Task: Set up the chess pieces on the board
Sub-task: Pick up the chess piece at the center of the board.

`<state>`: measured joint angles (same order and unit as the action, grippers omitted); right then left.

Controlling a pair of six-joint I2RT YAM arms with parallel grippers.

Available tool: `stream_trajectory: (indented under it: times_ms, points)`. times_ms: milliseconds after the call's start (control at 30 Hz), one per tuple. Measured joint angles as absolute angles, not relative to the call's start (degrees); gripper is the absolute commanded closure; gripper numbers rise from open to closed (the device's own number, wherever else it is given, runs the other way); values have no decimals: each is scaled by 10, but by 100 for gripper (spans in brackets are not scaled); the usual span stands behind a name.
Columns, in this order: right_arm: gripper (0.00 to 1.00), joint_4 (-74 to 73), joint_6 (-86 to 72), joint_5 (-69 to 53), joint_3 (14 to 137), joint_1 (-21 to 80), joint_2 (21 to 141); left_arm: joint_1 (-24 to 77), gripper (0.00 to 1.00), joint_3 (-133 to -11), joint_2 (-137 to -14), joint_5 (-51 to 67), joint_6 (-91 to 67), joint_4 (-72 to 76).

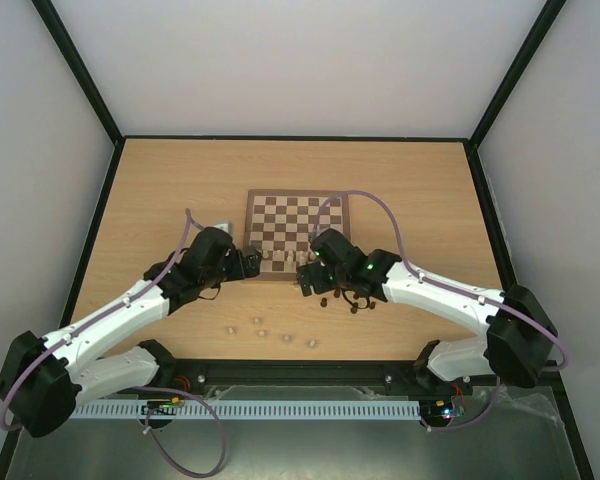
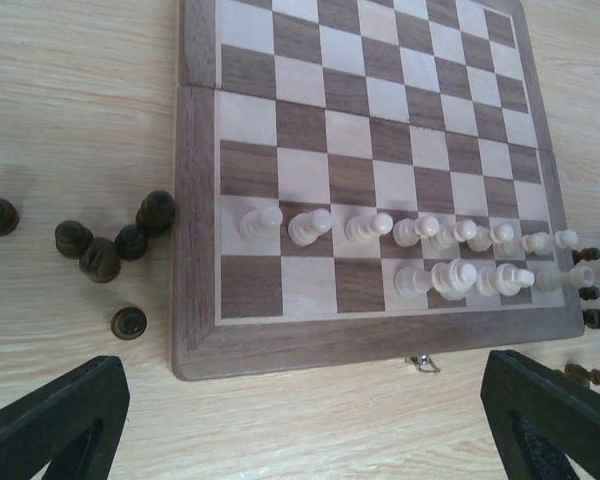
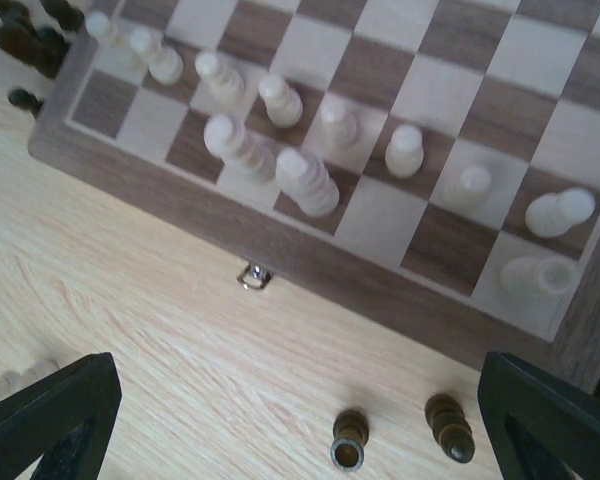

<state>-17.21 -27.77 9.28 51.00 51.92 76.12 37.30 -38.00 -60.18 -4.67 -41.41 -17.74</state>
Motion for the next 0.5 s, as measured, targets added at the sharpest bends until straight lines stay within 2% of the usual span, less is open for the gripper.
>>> stream_trajectory:
  times_ms: [500]
  points:
    - [1,-147,-279,58,430,518,708,373,0,-307,-487,-44,-416,-171]
